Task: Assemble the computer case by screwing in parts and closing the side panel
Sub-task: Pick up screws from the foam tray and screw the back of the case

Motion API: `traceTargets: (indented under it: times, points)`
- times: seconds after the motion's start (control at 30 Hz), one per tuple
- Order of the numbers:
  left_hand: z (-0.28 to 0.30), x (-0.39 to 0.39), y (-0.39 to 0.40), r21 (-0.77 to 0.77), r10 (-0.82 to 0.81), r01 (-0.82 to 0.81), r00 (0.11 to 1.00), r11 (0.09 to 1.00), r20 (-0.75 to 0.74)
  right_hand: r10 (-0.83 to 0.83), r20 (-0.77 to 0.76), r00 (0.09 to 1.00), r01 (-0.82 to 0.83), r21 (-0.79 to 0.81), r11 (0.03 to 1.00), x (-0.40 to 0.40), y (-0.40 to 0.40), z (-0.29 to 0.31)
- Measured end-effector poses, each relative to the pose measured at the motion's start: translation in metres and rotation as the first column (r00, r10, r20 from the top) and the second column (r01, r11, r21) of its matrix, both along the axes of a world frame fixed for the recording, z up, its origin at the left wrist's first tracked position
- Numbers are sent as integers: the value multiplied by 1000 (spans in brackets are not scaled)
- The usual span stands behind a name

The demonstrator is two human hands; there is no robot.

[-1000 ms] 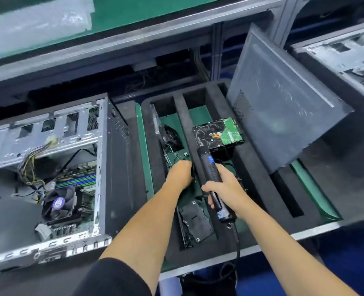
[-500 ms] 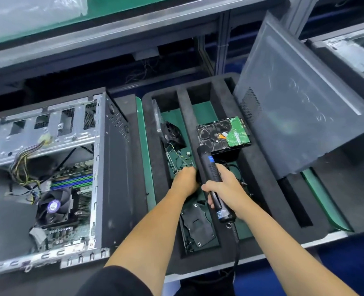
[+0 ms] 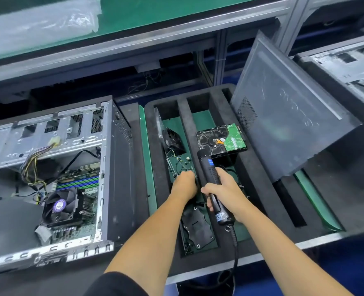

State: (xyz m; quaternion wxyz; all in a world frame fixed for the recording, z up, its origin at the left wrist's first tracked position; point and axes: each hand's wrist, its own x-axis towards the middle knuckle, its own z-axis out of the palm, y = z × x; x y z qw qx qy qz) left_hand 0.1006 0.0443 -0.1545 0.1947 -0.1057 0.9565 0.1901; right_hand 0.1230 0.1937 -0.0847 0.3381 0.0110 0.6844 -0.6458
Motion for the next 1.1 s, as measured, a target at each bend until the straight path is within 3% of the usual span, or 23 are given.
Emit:
traceTargets:
  times: [0.1,0.13,0.23,0.33,0.53,0.63,0.83,1.1]
  points:
    - [29,-14,-6,268,339,-307,938,913,-79,-1,-24,1000,0,-42,999,4,0,13]
    - [43,-19,-8,410,462,-392,883,824,-85,3,-34,999,-6,-60,998,5,0,18]
    - [94,-34,-14,730,749,-528,662,434,33,34,-81,996,-43,-105,994,9,-4,35]
    - [137,-36,-18,871,793,-462,588,167,160,70,-127,989,-87,-131,988,17,-9,51]
    - [173,-5,-23,950,779,-311,591,-19,209,101,-178,979,-131,-172,976,37,-16,75]
    - [179,10,-28,956,756,-292,621,-23,207,124,-190,974,-161,-191,968,46,-17,79]
    - [200,37,-41,963,706,-259,695,74,132,133,-233,963,-180,-196,964,68,-23,89]
    - [227,83,-73,960,653,-245,751,136,99,125,-276,953,-176,-168,970,117,-51,109]
